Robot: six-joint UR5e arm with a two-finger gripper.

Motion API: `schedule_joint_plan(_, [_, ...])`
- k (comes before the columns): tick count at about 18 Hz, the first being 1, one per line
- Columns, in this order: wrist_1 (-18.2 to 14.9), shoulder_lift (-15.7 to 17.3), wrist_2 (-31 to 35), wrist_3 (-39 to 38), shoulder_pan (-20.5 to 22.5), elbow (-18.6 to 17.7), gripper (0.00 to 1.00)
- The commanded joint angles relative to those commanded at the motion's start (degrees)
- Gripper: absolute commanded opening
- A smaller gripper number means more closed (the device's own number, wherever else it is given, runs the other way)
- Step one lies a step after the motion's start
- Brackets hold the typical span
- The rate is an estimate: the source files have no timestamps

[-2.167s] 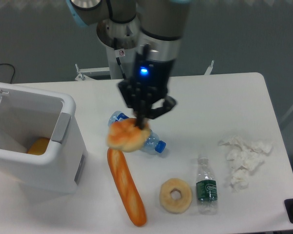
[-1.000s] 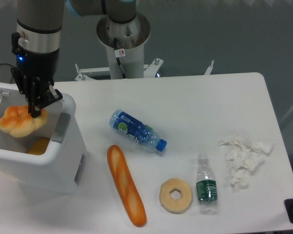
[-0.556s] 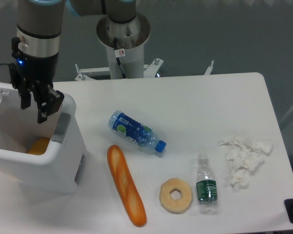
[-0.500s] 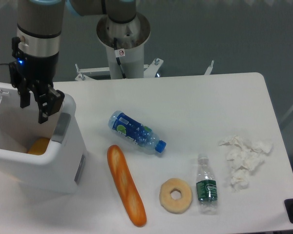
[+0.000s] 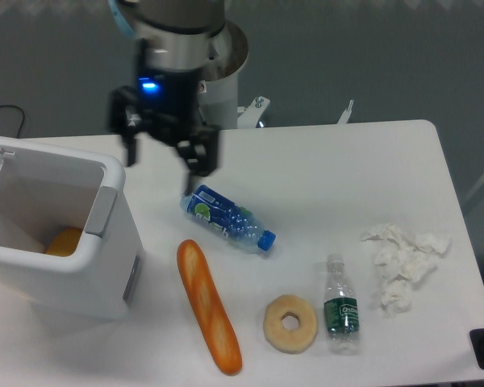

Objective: Place the round bread in the trash can

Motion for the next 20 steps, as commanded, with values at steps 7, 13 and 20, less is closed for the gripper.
schedule_joint_plan(7, [0.88,-4.91,8.16,15.54,10.11,-3.52,1.00])
schedule_joint_plan(13, [2.54,-12.65,15.73,26.90,16.10,-2.38,1.00])
schedule_joint_plan(20, [5.27,-16.96,16.53,27.43,18.74,-2.29,1.00])
